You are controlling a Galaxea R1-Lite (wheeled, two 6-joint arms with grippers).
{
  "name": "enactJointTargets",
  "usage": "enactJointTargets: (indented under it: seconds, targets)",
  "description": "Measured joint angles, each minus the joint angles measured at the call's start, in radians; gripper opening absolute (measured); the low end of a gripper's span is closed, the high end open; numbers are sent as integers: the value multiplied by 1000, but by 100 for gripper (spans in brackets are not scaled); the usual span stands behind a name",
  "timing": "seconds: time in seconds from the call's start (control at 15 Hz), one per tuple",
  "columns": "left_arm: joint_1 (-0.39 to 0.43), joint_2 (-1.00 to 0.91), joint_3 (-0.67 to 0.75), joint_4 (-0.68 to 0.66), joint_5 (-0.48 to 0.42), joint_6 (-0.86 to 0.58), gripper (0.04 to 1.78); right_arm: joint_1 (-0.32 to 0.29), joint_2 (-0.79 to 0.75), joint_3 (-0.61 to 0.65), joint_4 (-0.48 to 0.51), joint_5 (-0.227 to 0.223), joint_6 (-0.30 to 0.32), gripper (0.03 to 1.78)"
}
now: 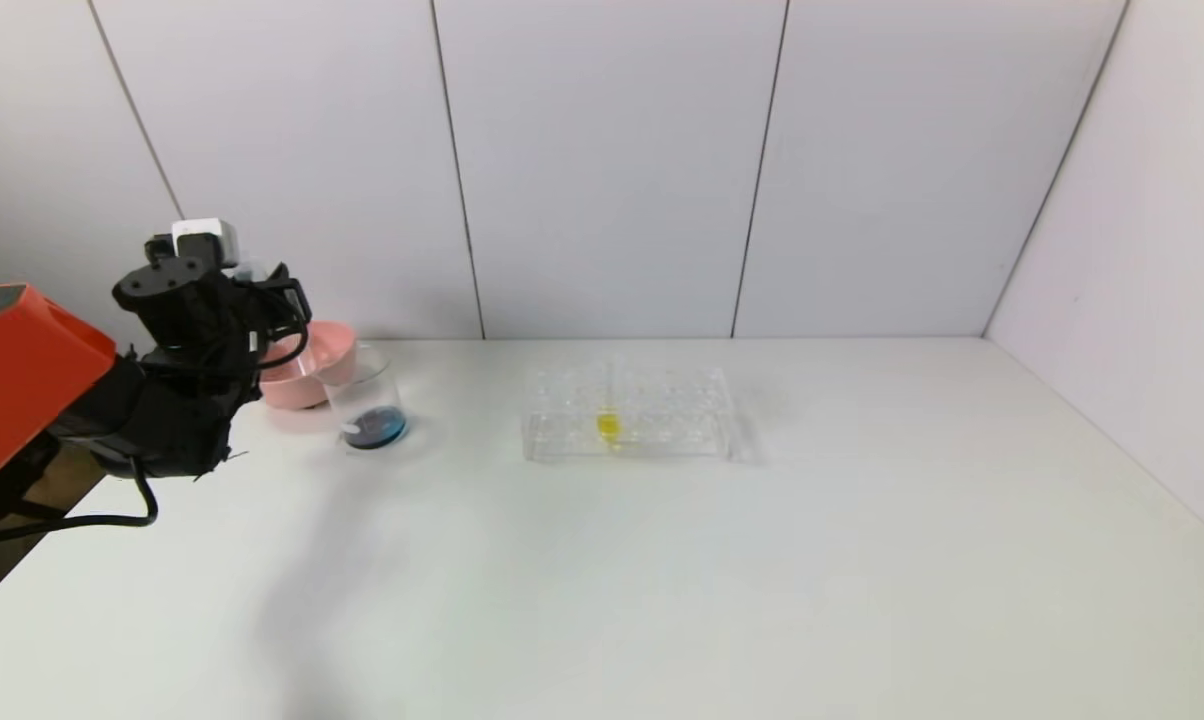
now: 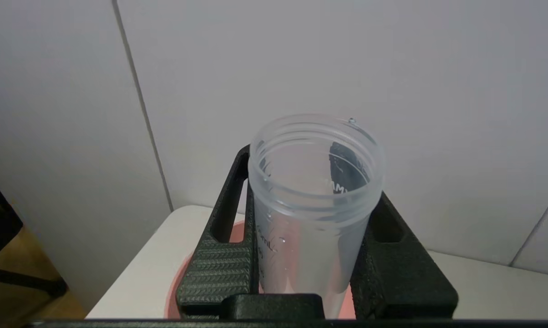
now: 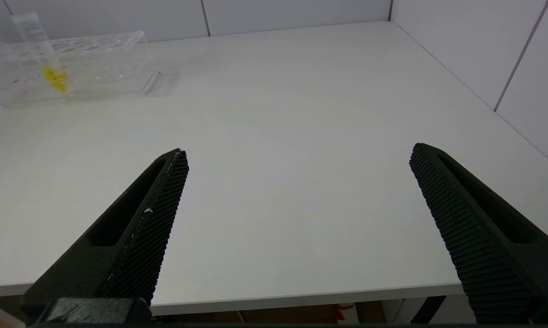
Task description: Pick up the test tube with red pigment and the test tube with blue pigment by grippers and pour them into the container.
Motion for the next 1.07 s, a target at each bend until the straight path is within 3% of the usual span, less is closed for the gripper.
enactJointTargets:
  seconds: [0.2,0.6,0.73,0.87,1.07]
  targets:
    - [11,86,-121,87,1,1,54,0,0,0,0,0,0,177]
    - [12,137,-165,86,10,8,63,0,0,0,0,0,1,177]
    - [11,139,-164,85,11,6,84,0,0,0,0,0,0,177]
    - [11,135,-164,85,10,3,117,0,0,0,0,0,0,177]
    - [5,117,-169,89,-47,-6,156,0,0,0,0,0,1,177]
